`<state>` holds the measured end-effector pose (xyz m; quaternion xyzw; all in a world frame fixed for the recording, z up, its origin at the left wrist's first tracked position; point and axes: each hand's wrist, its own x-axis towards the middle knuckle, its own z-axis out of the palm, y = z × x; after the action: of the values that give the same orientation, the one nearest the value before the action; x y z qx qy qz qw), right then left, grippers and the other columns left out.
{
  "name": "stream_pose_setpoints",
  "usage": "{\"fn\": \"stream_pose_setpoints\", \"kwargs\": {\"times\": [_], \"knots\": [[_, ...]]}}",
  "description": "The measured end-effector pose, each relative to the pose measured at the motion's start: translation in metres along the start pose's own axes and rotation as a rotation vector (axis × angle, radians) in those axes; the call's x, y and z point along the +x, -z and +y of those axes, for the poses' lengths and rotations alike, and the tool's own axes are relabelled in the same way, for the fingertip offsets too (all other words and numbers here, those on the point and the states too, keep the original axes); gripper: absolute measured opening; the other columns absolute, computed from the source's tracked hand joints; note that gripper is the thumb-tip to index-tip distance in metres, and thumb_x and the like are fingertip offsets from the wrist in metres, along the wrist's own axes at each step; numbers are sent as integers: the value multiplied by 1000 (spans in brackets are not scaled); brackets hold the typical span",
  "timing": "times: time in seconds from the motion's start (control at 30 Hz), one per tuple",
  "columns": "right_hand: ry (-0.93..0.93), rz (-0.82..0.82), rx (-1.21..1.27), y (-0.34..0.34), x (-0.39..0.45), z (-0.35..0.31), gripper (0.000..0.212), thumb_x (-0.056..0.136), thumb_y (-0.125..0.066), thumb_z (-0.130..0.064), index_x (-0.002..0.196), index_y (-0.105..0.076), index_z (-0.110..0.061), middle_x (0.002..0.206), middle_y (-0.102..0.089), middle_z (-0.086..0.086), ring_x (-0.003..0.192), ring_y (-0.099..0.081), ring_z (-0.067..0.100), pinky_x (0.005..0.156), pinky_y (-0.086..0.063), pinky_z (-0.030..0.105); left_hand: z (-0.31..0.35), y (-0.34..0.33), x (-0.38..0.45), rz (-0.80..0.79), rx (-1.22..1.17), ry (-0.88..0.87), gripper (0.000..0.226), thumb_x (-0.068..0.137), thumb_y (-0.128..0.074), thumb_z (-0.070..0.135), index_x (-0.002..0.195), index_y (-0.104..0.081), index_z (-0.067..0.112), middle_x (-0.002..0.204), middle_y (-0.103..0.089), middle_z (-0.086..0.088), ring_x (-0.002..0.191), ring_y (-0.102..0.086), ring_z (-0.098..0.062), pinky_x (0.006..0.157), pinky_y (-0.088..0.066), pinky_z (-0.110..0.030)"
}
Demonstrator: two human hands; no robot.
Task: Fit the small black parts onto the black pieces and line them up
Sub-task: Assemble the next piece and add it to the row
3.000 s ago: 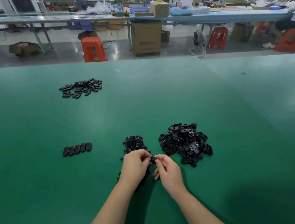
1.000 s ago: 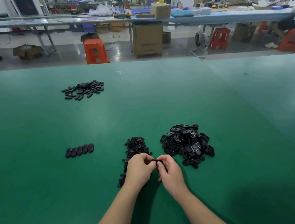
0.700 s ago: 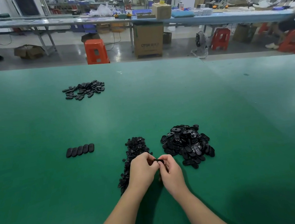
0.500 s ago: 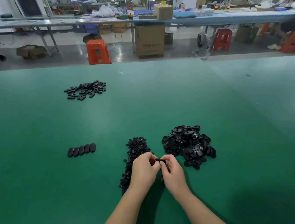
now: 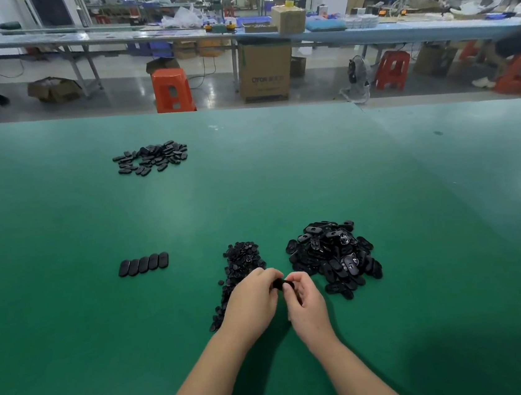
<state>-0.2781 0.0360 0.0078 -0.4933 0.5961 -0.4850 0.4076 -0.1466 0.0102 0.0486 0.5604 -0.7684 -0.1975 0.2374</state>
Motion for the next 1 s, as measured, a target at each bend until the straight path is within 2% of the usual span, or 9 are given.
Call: {"fn": "stream_pose_setpoints", "kwargs": {"times": [0.13, 0.27, 0.37, 0.43, 0.57, 0.67, 0.73, 0.87, 1.0], "knots": [[-11, 22, 53, -2, -1, -2, 9, 103, -56, -19, 106, -57, -27, 78, -63, -6, 58, -56, 10, 55, -51, 28, -8, 9, 0, 99, 42, 9, 25, 92, -59, 20, 113, -67, 31, 105, -63, 13, 93, -62, -11, 77, -52, -33], [-30, 9, 56, -2, -1, -3, 8, 103, -56, -21, 107, -60, -26, 84, -66, 2, 57, -56, 9, 55, -52, 27, -37, 31, 3, 338, -45, 299, 22, 91, -65, 20, 112, -68, 25, 98, -67, 8, 85, -62, -14, 73, -51, -32], [-34, -21, 23, -1, -2, -2, 10, 102, -55, -22, 99, -63, -27, 85, -68, 6, 57, -56, 5, 55, -53, 27, -66, 43, 2, 402, -16, 509, 16, 92, -66, 25, 107, -68, 22, 91, -65, 7, 74, -59, -12, 59, -45, -29], [-32, -31, 5, -1, -2, -2, 12, 102, -56, -23, 96, -64, -27, 84, -68, 5, 57, -56, 4, 55, -53, 27, -83, 46, -1, 399, 42, 609, 15, 92, -66, 28, 105, -69, 19, 91, -65, 3, 72, -56, -16, 57, -41, -28], [-40, -32, -9, -1, -1, -2, 13, 102, -56, -24, 94, -65, -28, 83, -68, 5, 58, -56, 4, 56, -54, 28, -104, 48, -9, 326, 110, 716, 23, 92, -65, 36, 108, -66, 19, 102, -62, -1, 74, -56, -19, 62, -48, -30], [-37, -28, -12, -1, -1, -3, 12, 102, -56, -25, 94, -65, -28, 80, -68, 0, 57, -55, 4, 55, -54, 28, -106, 44, -12, 299, 128, 665, 31, 93, -64, 38, 120, -62, 23, 115, -51, -3, 74, -58, -22, 64, -49, -32], [-38, -26, -12, -1, -2, -2, 11, 102, -56, -24, 95, -65, -28, 80, -69, -3, 57, -56, 4, 55, -55, 29, -106, 40, -13, 301, 160, 601, 29, 93, -64, 35, 120, -66, 23, 116, -49, -4, 79, -58, -26, 71, -52, -36], [-39, -23, -24, -2, -2, -3, 12, 102, -56, -24, 95, -65, -27, 77, -68, -1, 56, -55, 3, 54, -54, 27, -109, 36, -11, 307, 345, 537, 33, 94, -62, 36, 123, -70, 22, 130, -52, -13, 111, -51, -34, 93, -43, -45], [-42, -32, -13, -2, -3, -4, 12, 102, -56, -22, 94, -65, -26, 76, -68, -3, 55, -54, 3, 53, -52, 26, -115, 39, -1, 166, 474, 636, 48, 98, -45, 53, 143, -49, 37, 158, -20, -13, 134, -26, -37, 108, -27, -49]]}}
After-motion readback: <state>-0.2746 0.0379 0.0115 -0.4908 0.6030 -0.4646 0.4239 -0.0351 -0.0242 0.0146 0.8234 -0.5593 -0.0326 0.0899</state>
